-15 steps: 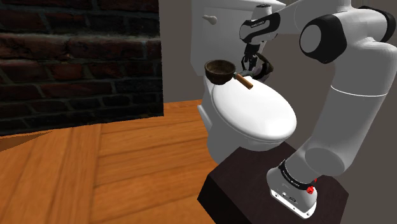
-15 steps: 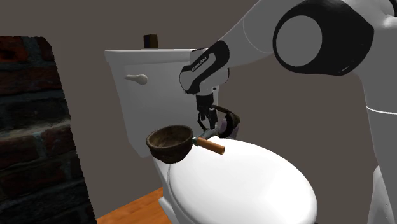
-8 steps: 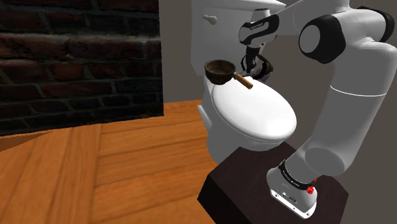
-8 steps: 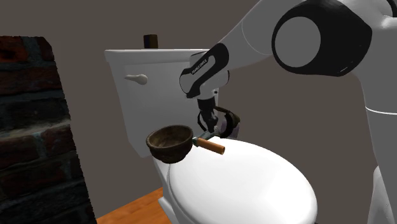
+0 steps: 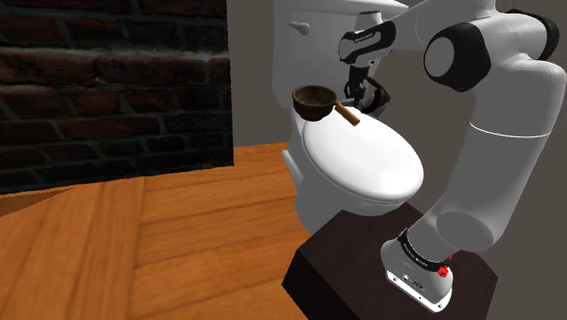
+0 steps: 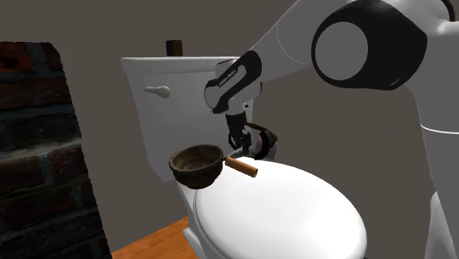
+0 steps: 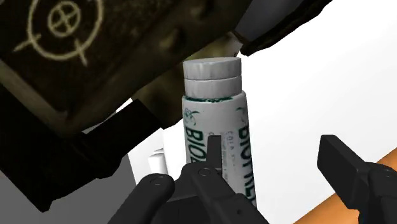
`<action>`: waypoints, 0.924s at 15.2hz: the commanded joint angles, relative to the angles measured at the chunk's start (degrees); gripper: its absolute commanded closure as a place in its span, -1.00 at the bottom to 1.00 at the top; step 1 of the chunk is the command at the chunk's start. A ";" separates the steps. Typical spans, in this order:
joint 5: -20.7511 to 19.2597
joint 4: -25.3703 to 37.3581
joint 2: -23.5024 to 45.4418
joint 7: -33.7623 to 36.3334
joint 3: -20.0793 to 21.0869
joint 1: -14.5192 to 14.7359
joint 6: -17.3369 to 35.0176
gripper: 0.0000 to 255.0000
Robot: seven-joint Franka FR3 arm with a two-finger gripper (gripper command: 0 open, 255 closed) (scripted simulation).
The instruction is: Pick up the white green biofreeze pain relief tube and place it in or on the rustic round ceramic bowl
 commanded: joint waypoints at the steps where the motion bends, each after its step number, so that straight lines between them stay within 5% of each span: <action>1: -4.65 4.41 4.35 4.37 -0.24 2.83 -2.93 -1.00; 2: -7.06 7.52 7.18 6.54 -0.43 4.44 -5.09 -1.00; 14: -6.55 4.14 8.90 6.27 -0.41 3.39 0.09 -1.00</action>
